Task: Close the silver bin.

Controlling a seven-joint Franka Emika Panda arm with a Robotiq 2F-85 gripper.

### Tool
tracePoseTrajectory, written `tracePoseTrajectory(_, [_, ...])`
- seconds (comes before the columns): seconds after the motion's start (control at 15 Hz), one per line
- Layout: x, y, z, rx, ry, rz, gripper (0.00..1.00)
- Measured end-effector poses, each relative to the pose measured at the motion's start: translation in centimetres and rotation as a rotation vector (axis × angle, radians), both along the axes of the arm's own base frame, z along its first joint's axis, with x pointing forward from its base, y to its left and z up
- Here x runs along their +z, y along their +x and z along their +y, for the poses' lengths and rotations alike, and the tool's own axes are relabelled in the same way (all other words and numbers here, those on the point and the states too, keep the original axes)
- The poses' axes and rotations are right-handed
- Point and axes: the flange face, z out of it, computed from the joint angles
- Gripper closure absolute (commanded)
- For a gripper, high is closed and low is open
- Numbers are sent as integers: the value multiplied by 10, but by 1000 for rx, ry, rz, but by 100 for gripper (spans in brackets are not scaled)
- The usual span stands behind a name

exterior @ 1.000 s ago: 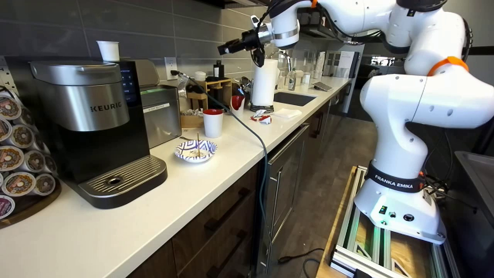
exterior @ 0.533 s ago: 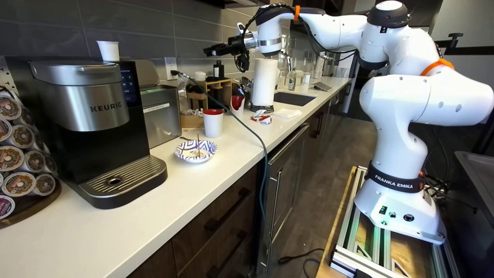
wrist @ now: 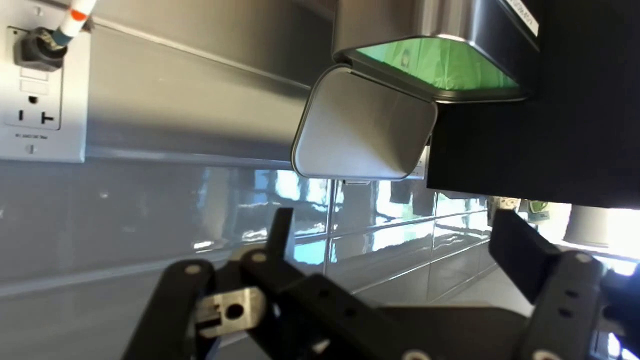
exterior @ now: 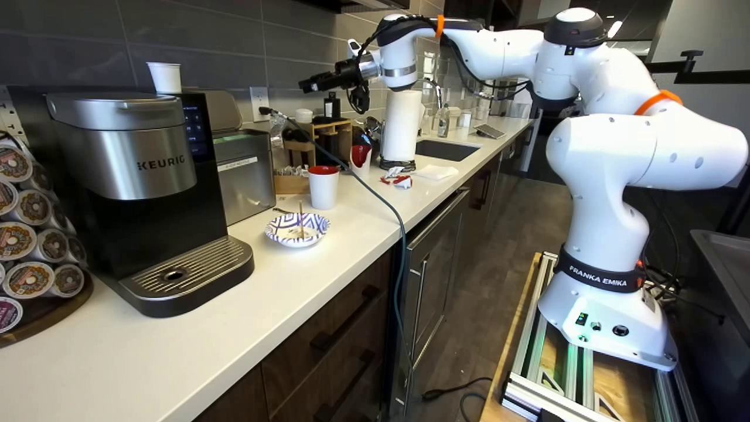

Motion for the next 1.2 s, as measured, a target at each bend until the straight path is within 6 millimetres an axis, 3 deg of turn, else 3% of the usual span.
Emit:
tracePoseTrajectory(0.47, [-16, 59, 53, 56, 2, -19, 0])
tracePoseTrajectory(0.8, [-36, 90, 75, 104, -8, -21, 0])
tracePoseTrajectory(1.2, [-40, 113, 93, 77, -8, -9, 0])
